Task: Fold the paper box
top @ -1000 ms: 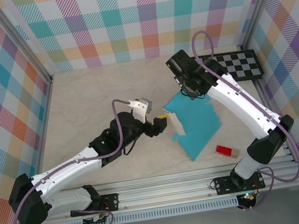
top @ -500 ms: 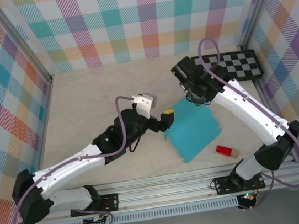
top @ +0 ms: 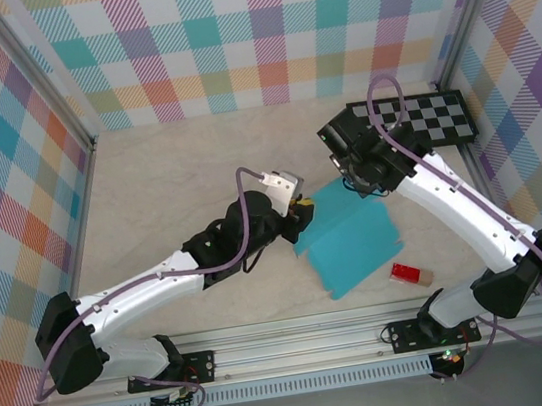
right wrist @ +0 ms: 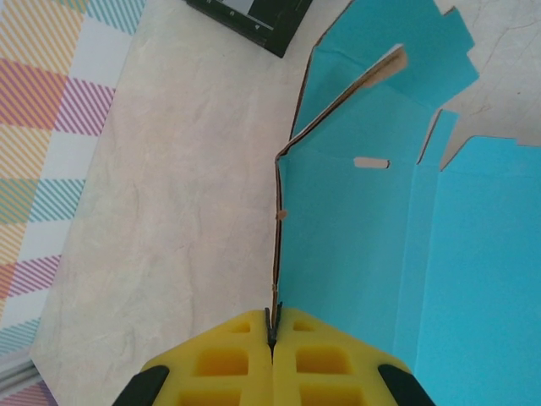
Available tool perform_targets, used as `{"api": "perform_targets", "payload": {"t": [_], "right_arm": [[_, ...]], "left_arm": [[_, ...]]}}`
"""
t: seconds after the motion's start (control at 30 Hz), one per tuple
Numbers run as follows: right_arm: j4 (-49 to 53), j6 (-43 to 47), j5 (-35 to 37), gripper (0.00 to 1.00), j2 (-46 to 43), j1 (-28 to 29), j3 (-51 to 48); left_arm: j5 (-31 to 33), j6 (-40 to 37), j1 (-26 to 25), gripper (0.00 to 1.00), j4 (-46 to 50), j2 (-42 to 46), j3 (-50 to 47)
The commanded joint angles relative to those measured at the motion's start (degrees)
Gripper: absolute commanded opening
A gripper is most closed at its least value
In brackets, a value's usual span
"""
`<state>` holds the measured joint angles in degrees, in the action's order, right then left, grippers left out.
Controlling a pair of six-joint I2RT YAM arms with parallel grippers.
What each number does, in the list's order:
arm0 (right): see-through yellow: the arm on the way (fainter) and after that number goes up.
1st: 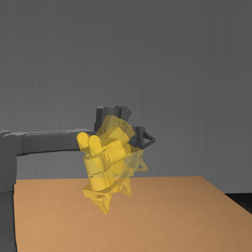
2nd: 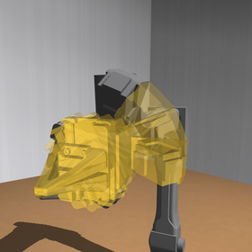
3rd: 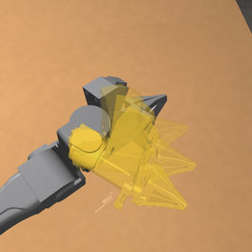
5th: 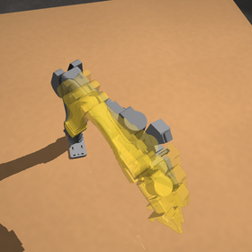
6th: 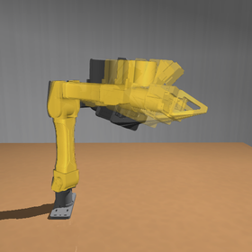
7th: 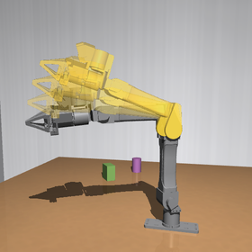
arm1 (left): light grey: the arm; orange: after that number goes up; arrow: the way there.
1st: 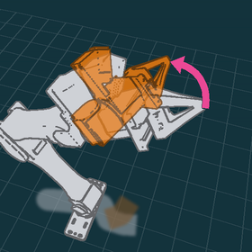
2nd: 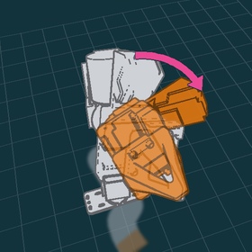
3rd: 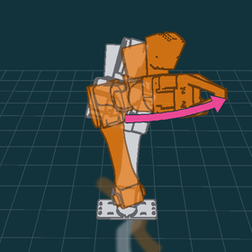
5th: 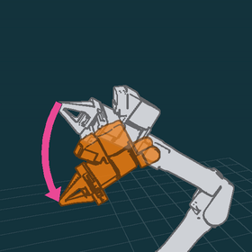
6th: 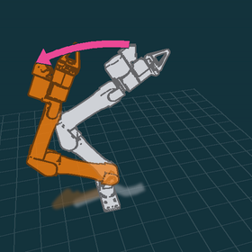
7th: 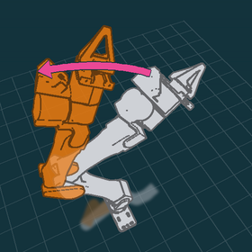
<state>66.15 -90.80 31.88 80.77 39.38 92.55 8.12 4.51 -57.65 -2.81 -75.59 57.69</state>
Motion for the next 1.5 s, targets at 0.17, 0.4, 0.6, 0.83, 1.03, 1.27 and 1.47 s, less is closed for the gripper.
{"api": "perform_targets", "payload": {"t": [0.17,0.4,0.6,0.83,1.03,1.27,1.47], "right_arm": [[-7.50,20.39,-3.12,0.28,-4.00,-1.28,-3.74],[-33.28,95.77,-21.28,0.61,-11.96,-4.02,-11.15],[-12.68,143.16,-52.73,0.65,-10.68,-6.37,-9.89],[-9.57,159.68,-61.17,0.62,-7.63,-9.15,-12.82],[-6.08,162.85,-58.73,0.49,-4.91,-9.92,-9.77],[-3.72,162.63,-60.88,0.01,-4.09,-10.20,-8.30],[-2.64,160.93,-60.72,0.00,-4.77,-10.19,-7.75]], "left_arm": [[-1.64,-3.95,-0.43,0.00,6.15,0.64,3.25],[-5.57,-11.45,2.32,0.00,14.20,2.85,3.58],[-12.34,-14.89,4.64,0.00,16.30,5.91,1.98],[-15.55,-17.41,5.05,0.00,20.27,9.51,0.78],[-15.55,-18.34,5.07,0.00,22.29,11.52,0.47],[-14.46,-18.45,5.10,0.00,21.63,11.41,0.94],[-9.83,-16.99,5.22,0.60,20.56,13.64,-0.32]]}}
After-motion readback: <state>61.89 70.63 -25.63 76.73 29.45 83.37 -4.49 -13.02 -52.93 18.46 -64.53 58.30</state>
